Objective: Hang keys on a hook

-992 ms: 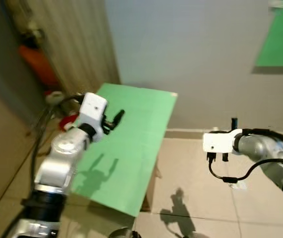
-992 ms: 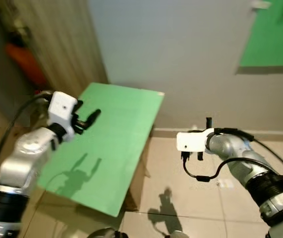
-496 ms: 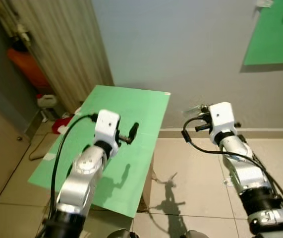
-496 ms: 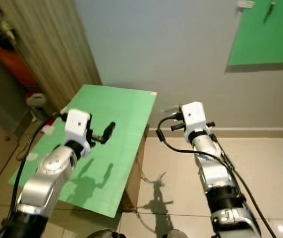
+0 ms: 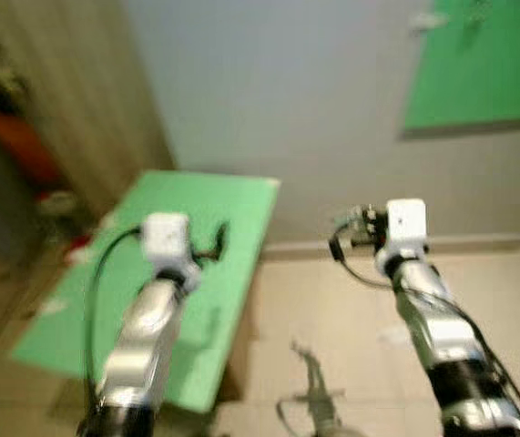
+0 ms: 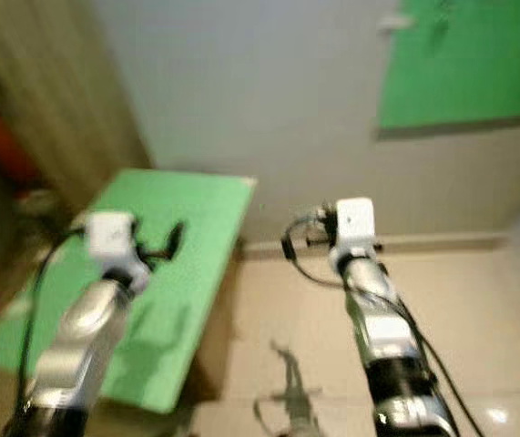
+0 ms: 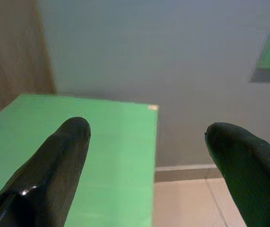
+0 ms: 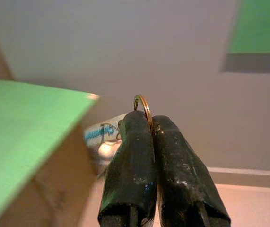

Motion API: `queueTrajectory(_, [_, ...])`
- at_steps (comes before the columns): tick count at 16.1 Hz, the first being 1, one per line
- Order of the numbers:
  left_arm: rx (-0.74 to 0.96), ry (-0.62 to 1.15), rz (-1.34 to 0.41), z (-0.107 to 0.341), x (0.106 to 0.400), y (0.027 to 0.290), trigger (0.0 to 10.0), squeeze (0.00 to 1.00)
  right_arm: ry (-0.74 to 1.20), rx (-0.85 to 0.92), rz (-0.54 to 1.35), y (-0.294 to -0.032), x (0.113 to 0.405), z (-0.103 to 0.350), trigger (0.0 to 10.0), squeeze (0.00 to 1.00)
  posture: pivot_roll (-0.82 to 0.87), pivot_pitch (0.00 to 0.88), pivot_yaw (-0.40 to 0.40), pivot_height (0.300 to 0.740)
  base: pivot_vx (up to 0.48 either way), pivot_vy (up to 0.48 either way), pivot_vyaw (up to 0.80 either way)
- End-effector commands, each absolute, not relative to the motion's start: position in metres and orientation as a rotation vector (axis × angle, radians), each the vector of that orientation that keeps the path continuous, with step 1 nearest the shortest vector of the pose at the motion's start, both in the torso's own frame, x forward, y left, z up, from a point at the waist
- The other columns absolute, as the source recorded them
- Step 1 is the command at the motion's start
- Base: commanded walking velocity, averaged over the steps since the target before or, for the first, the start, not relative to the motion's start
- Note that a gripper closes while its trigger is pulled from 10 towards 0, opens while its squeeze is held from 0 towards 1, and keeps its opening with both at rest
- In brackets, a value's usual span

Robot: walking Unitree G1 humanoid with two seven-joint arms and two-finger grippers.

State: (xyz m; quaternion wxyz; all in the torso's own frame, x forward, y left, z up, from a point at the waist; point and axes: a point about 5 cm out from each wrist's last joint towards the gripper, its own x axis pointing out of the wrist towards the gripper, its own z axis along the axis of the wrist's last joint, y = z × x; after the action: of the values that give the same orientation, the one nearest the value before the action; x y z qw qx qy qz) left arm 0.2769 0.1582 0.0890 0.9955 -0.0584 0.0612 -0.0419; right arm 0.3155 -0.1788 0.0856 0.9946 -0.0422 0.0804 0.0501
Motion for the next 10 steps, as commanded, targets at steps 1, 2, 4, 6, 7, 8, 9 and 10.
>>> queueTrajectory(1, [-0.125,0.167,0.019,0.074,0.267,0.186,10.0,0.0,0.136,-0.105,0.162,-0.173,0.316,0.09,0.0,0.0,-0.13,0.0,0.052,0.74,0.0,-0.461,0.0])
queueTrajectory(2, [-0.134,0.186,0.042,0.068,0.263,0.192,10.0,0.0,0.148,-0.156,0.21,-0.171,0.314,0.088,0.0,0.0,-0.13,0.006,0.036,0.74,0.0,-0.461,0.0])
queueTrajectory(4, [-0.163,0.193,0.05,0.063,0.262,0.189,10.0,0.0,0.179,-0.19,0.256,-0.171,0.312,0.084,0.0,0.0,-0.13,0.018,0.013,0.74,0.0,-0.461,0.0])
queueTrajectory(6, [-0.176,0.185,0.006,0.06,0.26,0.178,10.0,0.0,0.227,-0.205,0.291,-0.169,0.305,0.07,0.0,0.0,-0.12,0.027,-0.008,0.74,0.0,-0.458,0.0])
queueTrajectory(7, [-0.17,0.183,-0.015,0.059,0.26,0.175,10.0,0.0,0.227,-0.194,0.293,-0.167,0.303,0.068,0.0,0.0,-0.13,0.026,-0.003,0.74,0.0,-0.461,0.0])
queueTrajectory(8, [-0.17,0.189,-0.037,0.058,0.261,0.172,10.0,0.0,0.232,-0.167,0.276,-0.165,0.303,0.065,0.0,0.0,-0.13,0.019,0.012,0.74,0.0,-0.461,0.0])
queueTrajectory(9, [-0.143,0.192,-0.066,0.058,0.266,0.17,10.0,0.0,0.226,-0.154,0.268,-0.16,0.301,0.063,0.0,0.0,-0.14,0.013,0.029,0.74,0.0,-0.45,0.0])
queueTrajectory(10, [-0.144,0.184,-0.089,0.061,0.272,0.168,10.0,0.0,0.225,-0.147,0.272,-0.155,0.299,0.061,0.0,0.0,-0.16,0.007,0.045,0.74,0.0,-0.45,0.0])
